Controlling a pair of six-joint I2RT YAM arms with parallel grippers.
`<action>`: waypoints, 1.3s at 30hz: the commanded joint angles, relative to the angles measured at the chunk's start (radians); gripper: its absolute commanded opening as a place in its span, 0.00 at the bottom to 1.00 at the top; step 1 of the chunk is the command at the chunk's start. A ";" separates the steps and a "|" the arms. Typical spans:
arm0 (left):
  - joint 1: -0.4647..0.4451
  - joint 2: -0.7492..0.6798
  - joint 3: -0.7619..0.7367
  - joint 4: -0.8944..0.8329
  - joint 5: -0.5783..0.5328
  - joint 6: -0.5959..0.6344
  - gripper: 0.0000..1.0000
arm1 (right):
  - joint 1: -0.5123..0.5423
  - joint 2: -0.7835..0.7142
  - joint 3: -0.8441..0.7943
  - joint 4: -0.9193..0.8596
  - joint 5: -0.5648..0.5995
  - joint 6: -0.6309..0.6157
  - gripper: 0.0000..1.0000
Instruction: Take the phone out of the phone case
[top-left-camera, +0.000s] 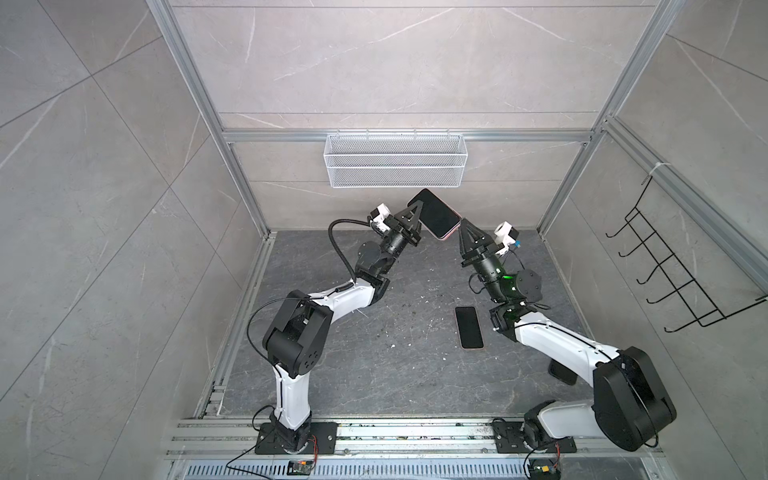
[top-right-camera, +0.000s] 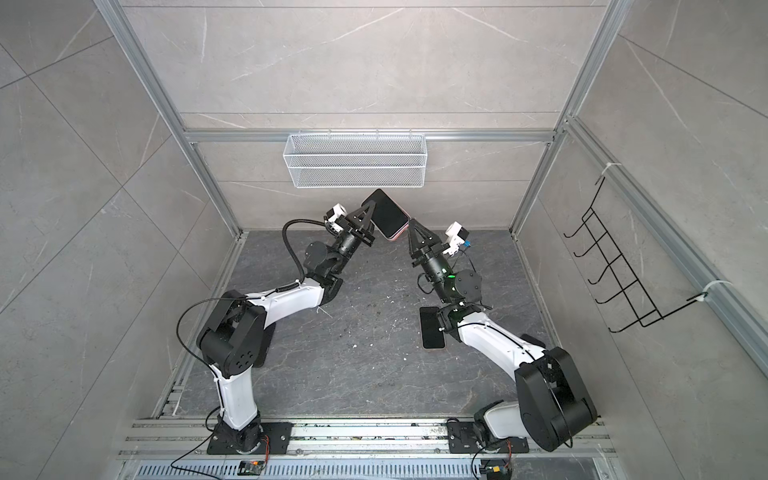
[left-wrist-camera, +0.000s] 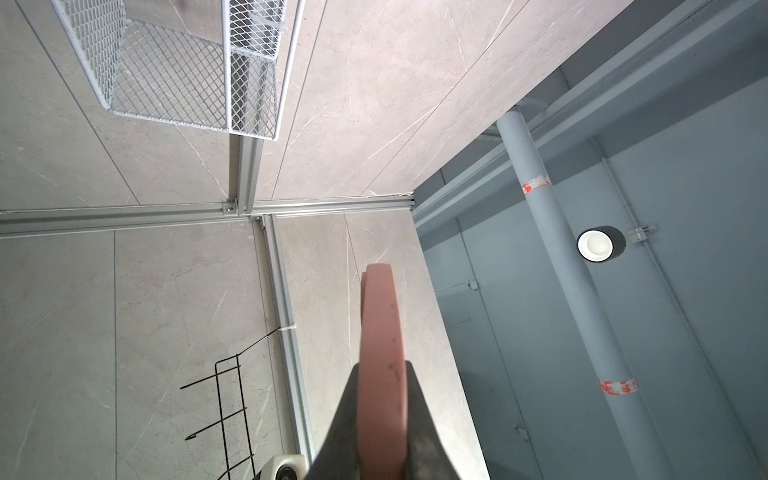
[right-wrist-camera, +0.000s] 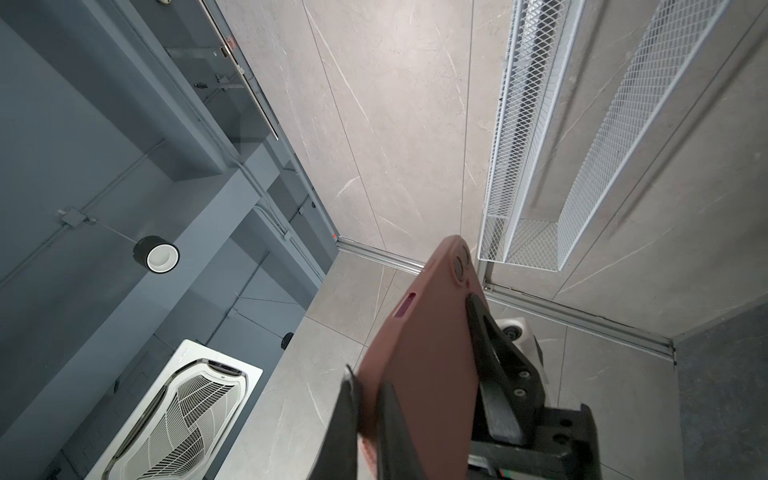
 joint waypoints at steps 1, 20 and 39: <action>-0.068 -0.083 0.110 0.127 0.157 0.061 0.00 | 0.042 0.061 -0.052 -0.226 -0.170 0.020 0.04; -0.065 -0.080 0.128 0.128 0.138 0.069 0.00 | 0.037 0.073 -0.072 -0.234 -0.151 0.044 0.19; 0.063 -0.202 -0.161 0.046 0.254 0.087 0.00 | -0.106 -0.399 -0.171 -0.945 -0.260 -0.303 0.71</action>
